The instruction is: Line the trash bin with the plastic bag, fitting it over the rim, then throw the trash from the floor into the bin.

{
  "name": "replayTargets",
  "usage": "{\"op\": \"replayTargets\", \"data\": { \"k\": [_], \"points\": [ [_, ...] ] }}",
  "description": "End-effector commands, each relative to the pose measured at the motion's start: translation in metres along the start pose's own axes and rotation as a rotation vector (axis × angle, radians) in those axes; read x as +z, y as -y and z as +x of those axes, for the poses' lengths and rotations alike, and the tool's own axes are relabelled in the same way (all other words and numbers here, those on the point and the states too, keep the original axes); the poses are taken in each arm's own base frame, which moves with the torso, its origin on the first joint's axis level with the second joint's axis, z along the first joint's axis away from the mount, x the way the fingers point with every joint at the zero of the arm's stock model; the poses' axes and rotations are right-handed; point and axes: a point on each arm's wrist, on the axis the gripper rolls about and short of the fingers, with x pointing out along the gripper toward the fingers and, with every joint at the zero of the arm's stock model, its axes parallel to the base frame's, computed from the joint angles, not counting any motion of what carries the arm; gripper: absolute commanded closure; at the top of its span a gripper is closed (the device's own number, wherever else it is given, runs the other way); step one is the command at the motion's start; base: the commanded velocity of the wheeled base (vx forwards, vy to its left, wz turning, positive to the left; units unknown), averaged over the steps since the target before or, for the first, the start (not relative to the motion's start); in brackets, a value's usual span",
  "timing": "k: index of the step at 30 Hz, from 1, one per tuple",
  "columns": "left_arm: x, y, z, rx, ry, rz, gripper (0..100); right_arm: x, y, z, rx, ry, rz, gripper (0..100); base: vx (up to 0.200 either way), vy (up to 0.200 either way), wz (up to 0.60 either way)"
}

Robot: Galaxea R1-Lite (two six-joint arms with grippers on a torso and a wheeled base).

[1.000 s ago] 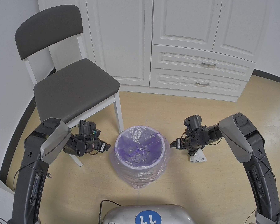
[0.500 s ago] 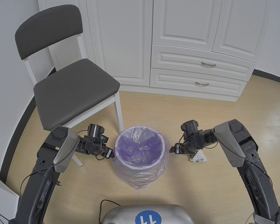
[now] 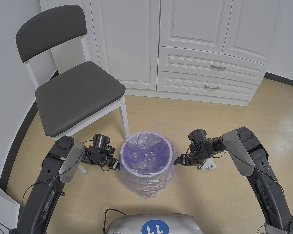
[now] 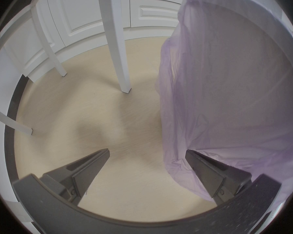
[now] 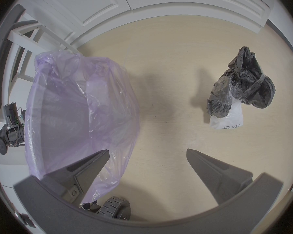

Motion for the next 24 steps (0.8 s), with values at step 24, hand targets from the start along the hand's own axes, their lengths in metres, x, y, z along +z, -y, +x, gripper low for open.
{"op": "replayTargets", "data": {
  "k": [24],
  "points": [
    [-0.053,0.026,-0.198,0.115,0.213,-0.023,0,0.005,0.009,-0.18,-0.158,0.112,-0.014,0,0.0,0.0,0.0]
  ]
}}
